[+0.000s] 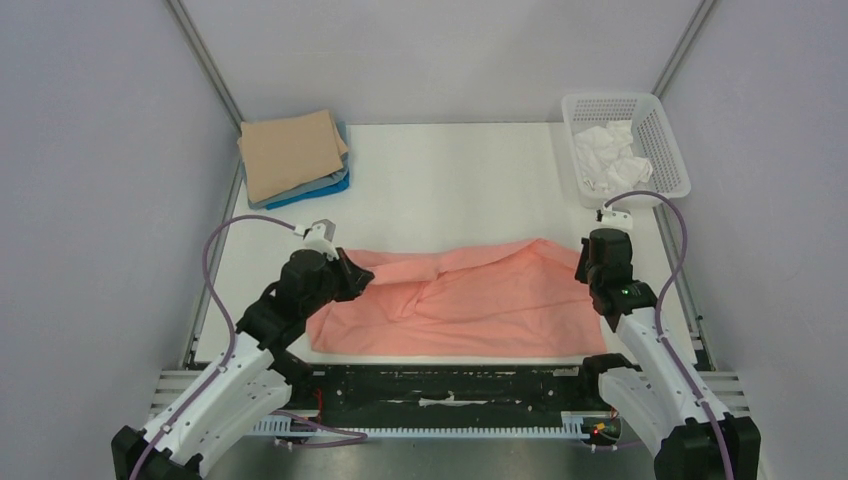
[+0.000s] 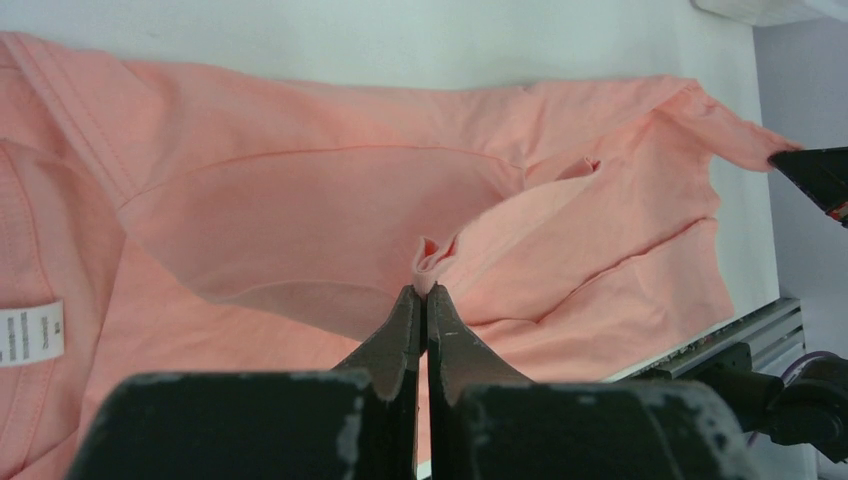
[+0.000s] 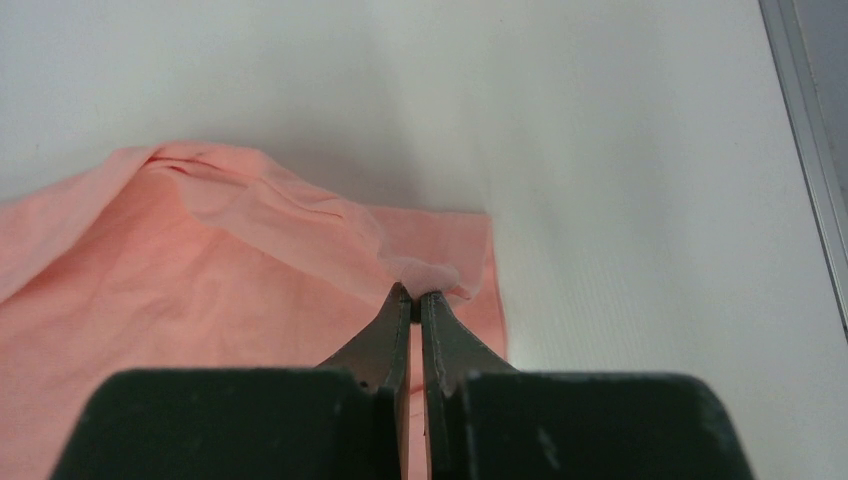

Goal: Fold and stack the t-shirts
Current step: Fold the other side of the tshirt into a rectangle

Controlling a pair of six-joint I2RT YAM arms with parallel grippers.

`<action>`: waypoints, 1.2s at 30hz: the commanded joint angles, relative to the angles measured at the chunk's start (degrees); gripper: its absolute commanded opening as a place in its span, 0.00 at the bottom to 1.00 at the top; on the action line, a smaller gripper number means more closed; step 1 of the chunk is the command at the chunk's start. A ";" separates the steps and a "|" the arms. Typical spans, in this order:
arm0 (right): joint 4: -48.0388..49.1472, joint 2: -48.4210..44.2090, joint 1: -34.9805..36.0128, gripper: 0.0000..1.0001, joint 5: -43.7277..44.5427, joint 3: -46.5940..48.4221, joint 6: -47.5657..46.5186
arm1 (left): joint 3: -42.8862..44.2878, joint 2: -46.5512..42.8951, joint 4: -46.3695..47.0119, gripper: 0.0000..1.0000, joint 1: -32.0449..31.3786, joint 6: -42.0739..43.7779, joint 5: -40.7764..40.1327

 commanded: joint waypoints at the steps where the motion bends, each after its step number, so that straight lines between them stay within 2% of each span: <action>1: -2.42 -3.62 0.02 0.00 3.16 0.74 0.98 | -1.10 -5.19 -6.27 0.02 -0.26 -5.04 -4.24; 10: -4.10 -6.93 0.00 0.02 6.35 -1.77 1.66 | -2.66 -12.86 -11.72 0.02 -0.27 -9.17 -7.48; 20: -1.53 -13.34 -0.02 0.03 9.12 -7.19 4.31 | -5.57 -17.96 -16.09 0.02 -0.29 -12.83 -7.07; 25: -3.00 -11.97 -0.07 0.12 11.18 -8.54 8.27 | -6.01 -18.19 -18.32 0.02 -0.30 -14.63 -6.99; 26: -3.94 -11.60 0.01 0.17 12.78 -8.30 9.80 | -6.10 -18.25 -18.53 0.03 -0.26 -15.09 -6.00; 28: -5.60 -11.22 -0.07 0.27 16.11 -7.70 12.88 | -6.31 -18.15 -19.93 0.14 -0.27 -16.07 -4.39; 31: -7.86 -12.53 -0.12 0.43 20.72 -6.70 16.28 | -7.09 -18.77 -22.54 0.21 -0.26 -17.90 -2.19; 33: -7.97 -14.72 -0.11 0.72 22.24 -6.85 16.96 | -7.99 -19.50 -22.97 0.41 -0.28 -20.22 -0.25; 34: -7.85 -15.59 0.00 0.91 23.03 -6.94 17.07 | -8.36 -19.81 -22.51 0.56 -0.28 -20.90 2.43; 35: -7.98 -16.60 -0.10 0.98 23.70 -6.95 17.39 | -8.76 -20.03 -21.74 0.72 -0.26 -21.59 3.93; 36: -8.32 -17.33 0.01 0.98 24.76 -6.68 17.82 | -8.98 -19.94 -20.35 0.77 -0.26 -21.72 5.59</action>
